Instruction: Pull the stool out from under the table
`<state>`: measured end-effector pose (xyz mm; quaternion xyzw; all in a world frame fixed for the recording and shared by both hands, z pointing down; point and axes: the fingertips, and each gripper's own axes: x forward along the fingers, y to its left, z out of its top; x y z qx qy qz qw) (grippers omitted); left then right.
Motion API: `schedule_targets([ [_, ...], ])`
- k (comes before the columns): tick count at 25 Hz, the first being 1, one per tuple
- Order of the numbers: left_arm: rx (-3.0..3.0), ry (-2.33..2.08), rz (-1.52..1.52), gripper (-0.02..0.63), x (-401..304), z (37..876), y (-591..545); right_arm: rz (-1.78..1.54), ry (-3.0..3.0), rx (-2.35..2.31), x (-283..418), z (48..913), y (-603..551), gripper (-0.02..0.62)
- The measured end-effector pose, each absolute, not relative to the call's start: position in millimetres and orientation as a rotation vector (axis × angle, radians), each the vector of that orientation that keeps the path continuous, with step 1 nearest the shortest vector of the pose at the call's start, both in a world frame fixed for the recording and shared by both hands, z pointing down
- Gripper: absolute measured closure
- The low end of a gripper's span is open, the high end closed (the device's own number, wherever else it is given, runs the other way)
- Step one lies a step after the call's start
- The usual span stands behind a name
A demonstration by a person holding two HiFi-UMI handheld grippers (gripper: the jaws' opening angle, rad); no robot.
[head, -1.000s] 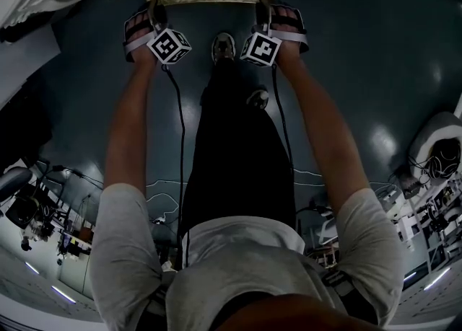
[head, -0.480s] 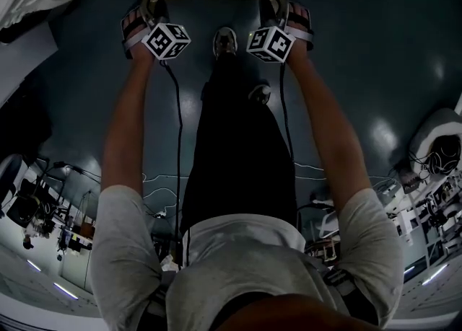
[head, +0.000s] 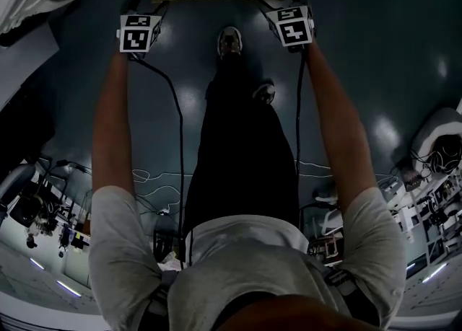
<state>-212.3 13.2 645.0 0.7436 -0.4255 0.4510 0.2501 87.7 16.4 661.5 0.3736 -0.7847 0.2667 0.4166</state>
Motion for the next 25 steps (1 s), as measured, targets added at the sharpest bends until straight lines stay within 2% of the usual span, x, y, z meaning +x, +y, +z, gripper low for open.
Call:
schedule_targets([
  [3,2.000,-1.039,1.151,0.299,-206,648,13,0.684,-1.975,0.917,90,660,17,0.224],
  [5,1.987,-1.013,1.118,0.351,-202,649,15,0.687,-1.972,0.913,91,661,17,0.225],
  [25,1.938,-1.070,1.059,0.359,-189,642,52,0.718,-1.926,0.858,96,664,29,0.225],
])
